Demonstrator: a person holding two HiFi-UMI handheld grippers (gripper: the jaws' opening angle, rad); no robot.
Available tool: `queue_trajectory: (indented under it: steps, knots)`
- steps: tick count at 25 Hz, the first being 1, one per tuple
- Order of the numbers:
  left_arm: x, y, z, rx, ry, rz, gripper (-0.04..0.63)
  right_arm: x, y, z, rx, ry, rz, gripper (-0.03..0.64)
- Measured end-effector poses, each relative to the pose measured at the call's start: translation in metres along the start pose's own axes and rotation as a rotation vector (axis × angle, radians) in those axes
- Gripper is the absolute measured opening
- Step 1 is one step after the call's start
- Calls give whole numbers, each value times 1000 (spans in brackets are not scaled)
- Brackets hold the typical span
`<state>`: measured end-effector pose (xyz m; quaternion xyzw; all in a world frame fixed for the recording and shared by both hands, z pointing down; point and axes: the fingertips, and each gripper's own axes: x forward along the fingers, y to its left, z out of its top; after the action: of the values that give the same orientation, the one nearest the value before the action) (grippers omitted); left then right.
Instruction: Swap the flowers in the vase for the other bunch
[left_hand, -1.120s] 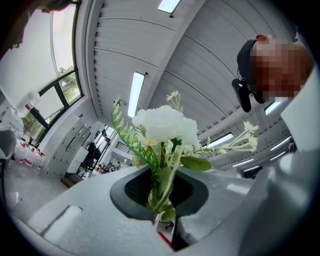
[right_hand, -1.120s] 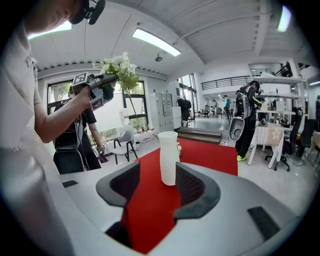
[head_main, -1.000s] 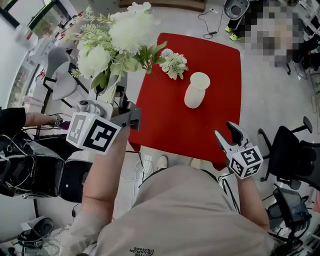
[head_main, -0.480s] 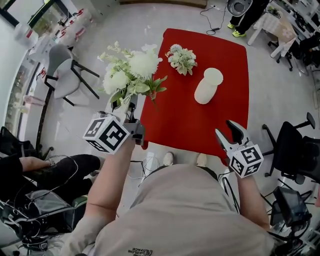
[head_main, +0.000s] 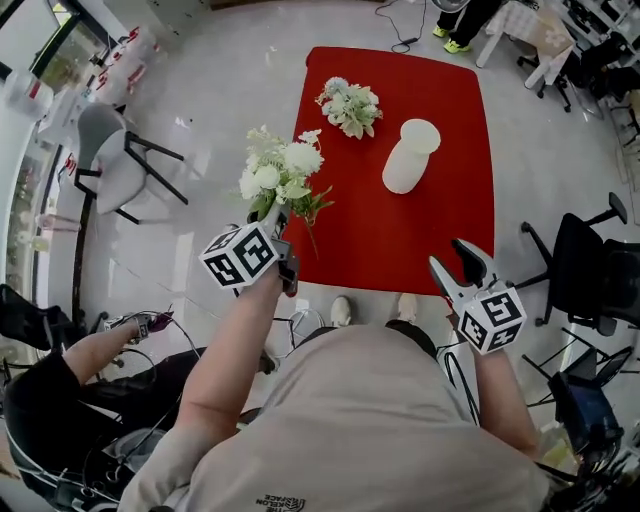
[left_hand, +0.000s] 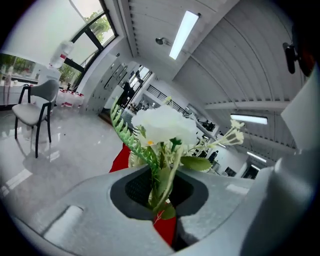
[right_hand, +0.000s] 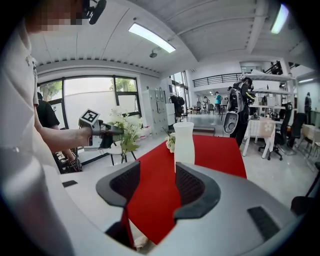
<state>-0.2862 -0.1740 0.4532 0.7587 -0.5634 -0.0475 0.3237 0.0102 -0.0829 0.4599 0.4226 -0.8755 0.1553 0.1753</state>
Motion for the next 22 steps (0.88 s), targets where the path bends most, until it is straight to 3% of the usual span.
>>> queue_trajectory:
  steps: [6, 13, 22]
  knots:
    - [31, 26, -40, -26, 110, 26, 52, -8, -1, -7, 20, 7, -46, 227]
    - [70, 56, -69, -52, 176, 83, 52, -17, -3, -15, 34, 15, -86, 227]
    - [95, 76, -91, -27, 241, 125, 75, -27, -4, -19, 41, 28, -117, 227]
